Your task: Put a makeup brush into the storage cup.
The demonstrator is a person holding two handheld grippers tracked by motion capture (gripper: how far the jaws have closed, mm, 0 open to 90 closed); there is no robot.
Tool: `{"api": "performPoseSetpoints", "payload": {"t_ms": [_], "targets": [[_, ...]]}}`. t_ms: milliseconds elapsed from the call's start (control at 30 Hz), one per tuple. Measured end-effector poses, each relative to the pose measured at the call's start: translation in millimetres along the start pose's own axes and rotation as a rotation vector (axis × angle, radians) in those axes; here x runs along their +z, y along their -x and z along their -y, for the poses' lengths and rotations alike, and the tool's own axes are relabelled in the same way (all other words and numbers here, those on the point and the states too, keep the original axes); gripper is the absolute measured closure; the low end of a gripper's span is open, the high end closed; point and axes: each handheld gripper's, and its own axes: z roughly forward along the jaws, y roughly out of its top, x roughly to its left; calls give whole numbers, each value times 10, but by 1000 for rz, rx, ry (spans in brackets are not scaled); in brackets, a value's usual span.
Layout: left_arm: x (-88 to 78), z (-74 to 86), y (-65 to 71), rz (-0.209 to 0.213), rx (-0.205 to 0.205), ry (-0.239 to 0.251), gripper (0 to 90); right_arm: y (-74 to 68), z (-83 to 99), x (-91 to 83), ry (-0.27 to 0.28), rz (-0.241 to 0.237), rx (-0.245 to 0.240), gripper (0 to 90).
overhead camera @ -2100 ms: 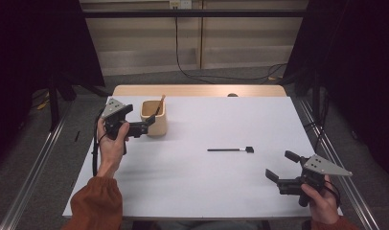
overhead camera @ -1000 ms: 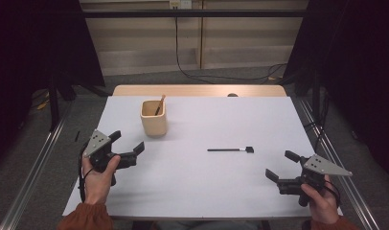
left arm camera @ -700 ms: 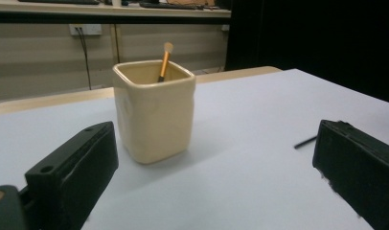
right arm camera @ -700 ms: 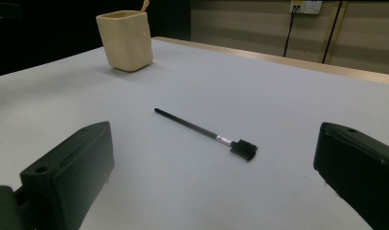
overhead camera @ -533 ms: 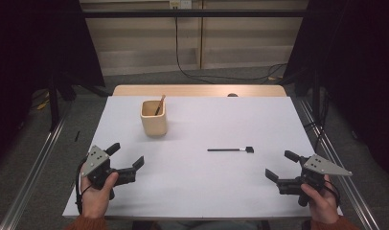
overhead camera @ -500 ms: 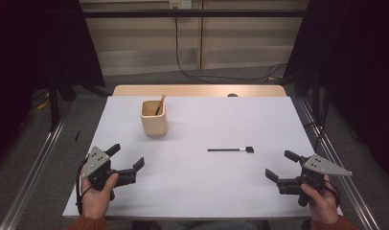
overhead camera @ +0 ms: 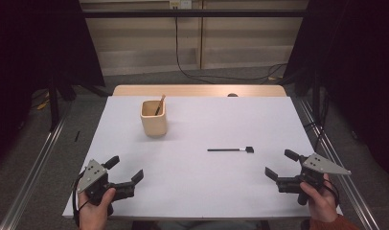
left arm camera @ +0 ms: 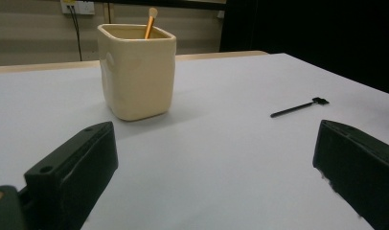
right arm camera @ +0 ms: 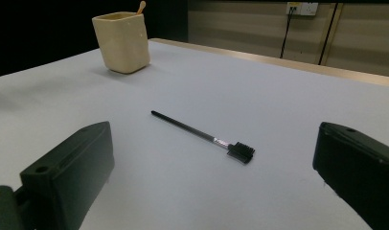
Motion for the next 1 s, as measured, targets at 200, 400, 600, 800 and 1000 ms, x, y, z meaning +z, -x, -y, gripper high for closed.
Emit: {"api": "performPoseSetpoints", "payload": {"t_ms": [200,400,600,800,1000], "targets": [[40,-25,14,11,23,-1,15,3,-13,-4,15,-6,-1,0],[6,-12,9,31,13,14,20,-18,-51,41,18,-20,1,0],[-26,-9,-5,21,15,10,20,11,-105,78,33,-28,15,0],[-23,-15,-4,8,10,15,22,36,-165,131,29,-50,-1,0],[-27,-11,2,3,18,8,21,94,-261,214,49,-51,-16,1]]}}
